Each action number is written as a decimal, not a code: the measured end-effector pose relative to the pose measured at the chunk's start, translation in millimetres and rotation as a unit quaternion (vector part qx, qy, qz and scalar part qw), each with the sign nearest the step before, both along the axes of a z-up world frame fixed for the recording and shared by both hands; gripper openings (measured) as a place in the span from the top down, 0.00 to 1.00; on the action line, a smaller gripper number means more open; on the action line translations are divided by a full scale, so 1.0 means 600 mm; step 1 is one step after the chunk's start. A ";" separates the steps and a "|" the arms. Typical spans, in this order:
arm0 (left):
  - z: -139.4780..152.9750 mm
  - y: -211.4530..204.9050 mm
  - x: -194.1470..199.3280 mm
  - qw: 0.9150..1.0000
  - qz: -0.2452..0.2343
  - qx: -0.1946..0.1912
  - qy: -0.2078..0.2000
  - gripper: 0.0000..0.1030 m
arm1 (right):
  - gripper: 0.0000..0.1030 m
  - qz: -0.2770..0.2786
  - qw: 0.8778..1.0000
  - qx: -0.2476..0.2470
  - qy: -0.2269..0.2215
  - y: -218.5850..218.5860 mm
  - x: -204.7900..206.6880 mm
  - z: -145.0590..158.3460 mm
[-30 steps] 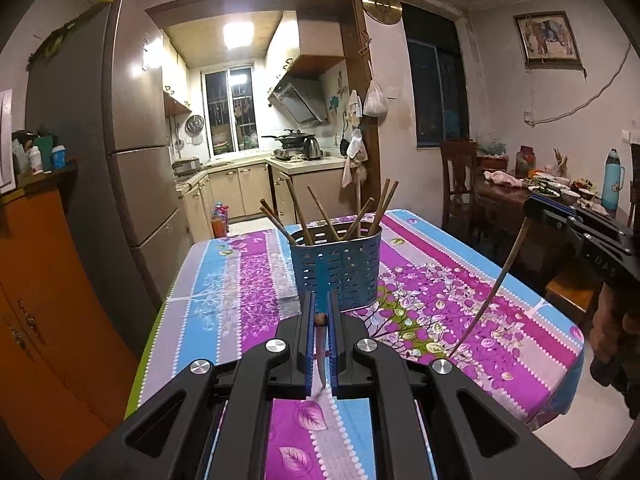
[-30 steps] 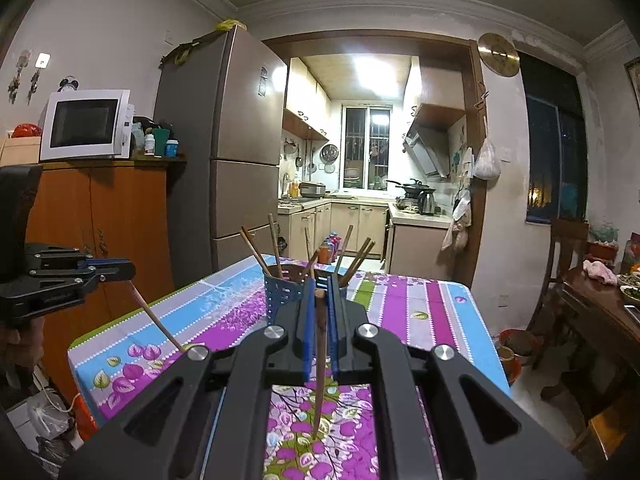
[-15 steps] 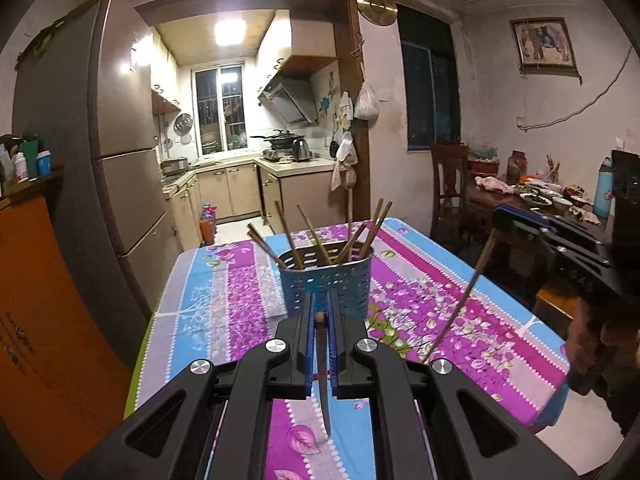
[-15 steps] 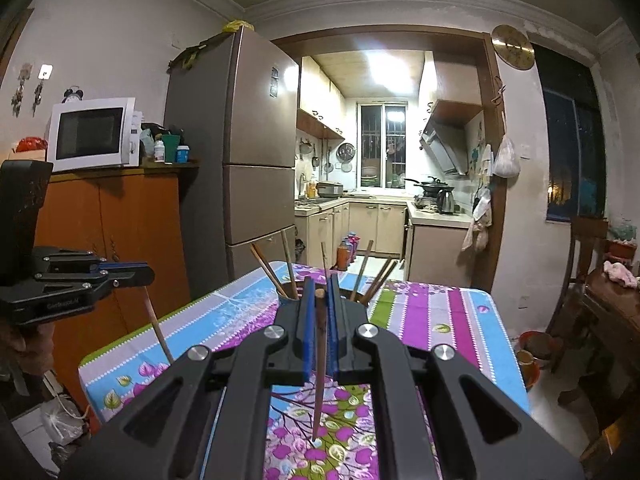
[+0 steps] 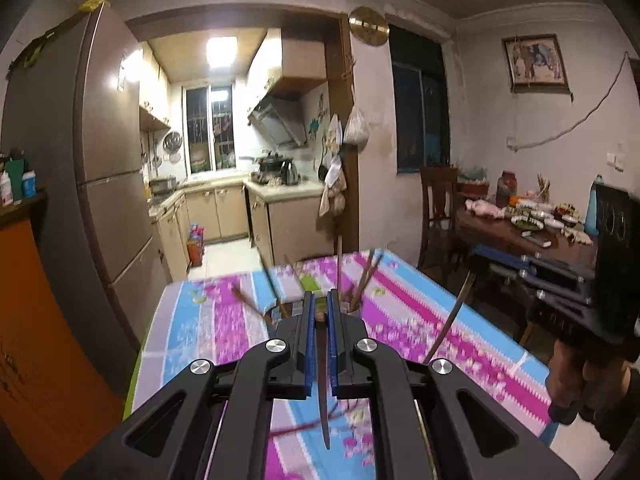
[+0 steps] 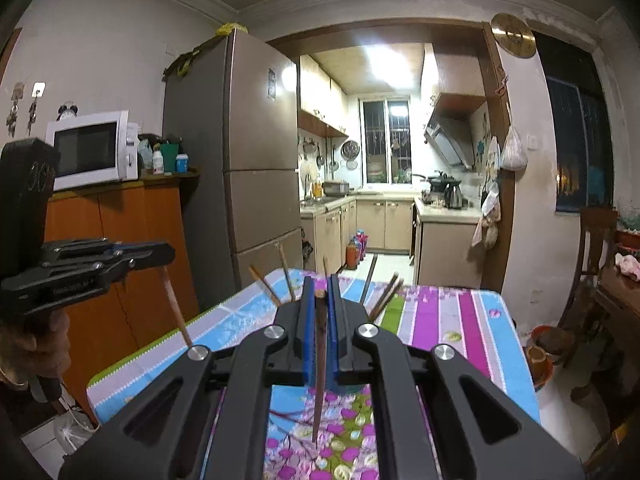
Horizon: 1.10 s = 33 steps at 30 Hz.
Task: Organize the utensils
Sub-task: 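Lift the left tool's chopstick over the blue holder while the right tool carries its chopstick there, then lower the chopsticks into the blue holder and open both tools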
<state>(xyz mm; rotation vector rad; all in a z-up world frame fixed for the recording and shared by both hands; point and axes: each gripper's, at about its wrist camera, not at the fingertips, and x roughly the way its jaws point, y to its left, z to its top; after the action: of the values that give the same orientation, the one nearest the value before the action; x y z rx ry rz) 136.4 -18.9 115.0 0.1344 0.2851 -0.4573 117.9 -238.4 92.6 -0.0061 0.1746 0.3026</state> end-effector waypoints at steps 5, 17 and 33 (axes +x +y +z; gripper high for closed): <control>0.077 -0.019 0.036 0.999 -0.005 -0.009 -0.047 0.93 | 0.95 -0.014 0.999 -0.008 -0.046 0.003 0.016 0.068; 0.139 -0.074 0.180 0.996 0.010 -0.016 -0.087 0.93 | 0.95 -0.044 0.994 -0.006 -0.099 0.010 0.136 0.151; 0.094 -0.090 0.295 0.995 0.010 -0.047 -0.089 0.93 | 0.95 -0.044 0.998 0.018 -0.041 0.018 0.248 0.066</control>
<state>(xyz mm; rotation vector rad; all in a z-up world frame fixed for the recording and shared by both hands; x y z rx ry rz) 313.7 -73.1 171.7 0.0797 0.0895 -0.4358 266.5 -227.6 132.5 0.0245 0.0884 0.2173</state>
